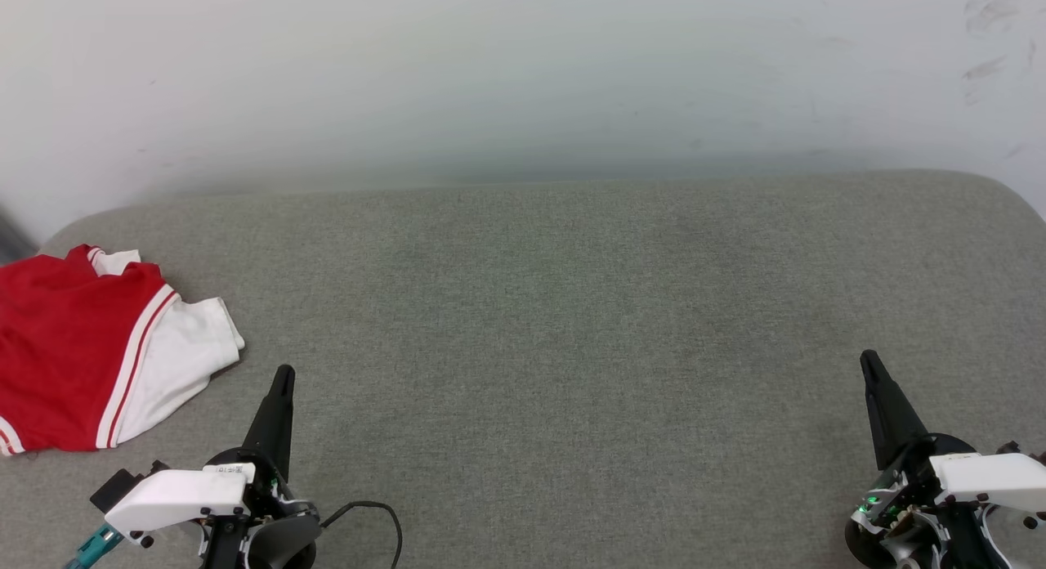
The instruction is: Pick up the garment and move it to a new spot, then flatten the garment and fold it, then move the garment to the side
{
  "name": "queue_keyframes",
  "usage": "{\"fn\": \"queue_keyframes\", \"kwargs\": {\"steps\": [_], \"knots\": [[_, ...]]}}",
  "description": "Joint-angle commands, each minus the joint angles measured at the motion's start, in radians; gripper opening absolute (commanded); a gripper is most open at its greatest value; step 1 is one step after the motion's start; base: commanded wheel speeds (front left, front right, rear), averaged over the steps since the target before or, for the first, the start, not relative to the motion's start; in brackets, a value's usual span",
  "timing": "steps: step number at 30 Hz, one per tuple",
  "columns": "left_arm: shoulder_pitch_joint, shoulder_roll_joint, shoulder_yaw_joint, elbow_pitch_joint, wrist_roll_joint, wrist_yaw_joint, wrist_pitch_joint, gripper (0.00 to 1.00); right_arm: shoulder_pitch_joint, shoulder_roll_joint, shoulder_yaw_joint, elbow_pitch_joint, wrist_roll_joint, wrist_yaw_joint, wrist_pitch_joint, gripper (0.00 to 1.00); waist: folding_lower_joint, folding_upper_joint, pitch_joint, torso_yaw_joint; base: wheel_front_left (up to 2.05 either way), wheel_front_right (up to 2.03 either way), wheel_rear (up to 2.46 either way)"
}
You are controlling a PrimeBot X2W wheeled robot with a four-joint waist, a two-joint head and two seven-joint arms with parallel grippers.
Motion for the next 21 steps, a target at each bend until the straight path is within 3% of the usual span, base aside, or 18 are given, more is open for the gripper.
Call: {"fn": "queue_keyframes", "kwargs": {"steps": [1, 21], "knots": [[-0.006, -0.001, 0.002, 0.001, 0.002, -0.003, 0.002, 0.00, -0.011, 0.003, 0.000, 0.001, -0.005, 0.000, 0.001, 0.00, 0.0000, 0.0000, 0.000, 0.000, 0.00, 0.00, 0.00], [-0.006, -0.001, 0.002, 0.001, 0.001, -0.003, 0.002, 0.00, -0.011, 0.003, 0.000, 0.001, -0.004, 0.000, 0.001, 0.00, 0.0000, 0.0000, 0.000, 0.000, 0.00, 0.00, 0.00]]}}
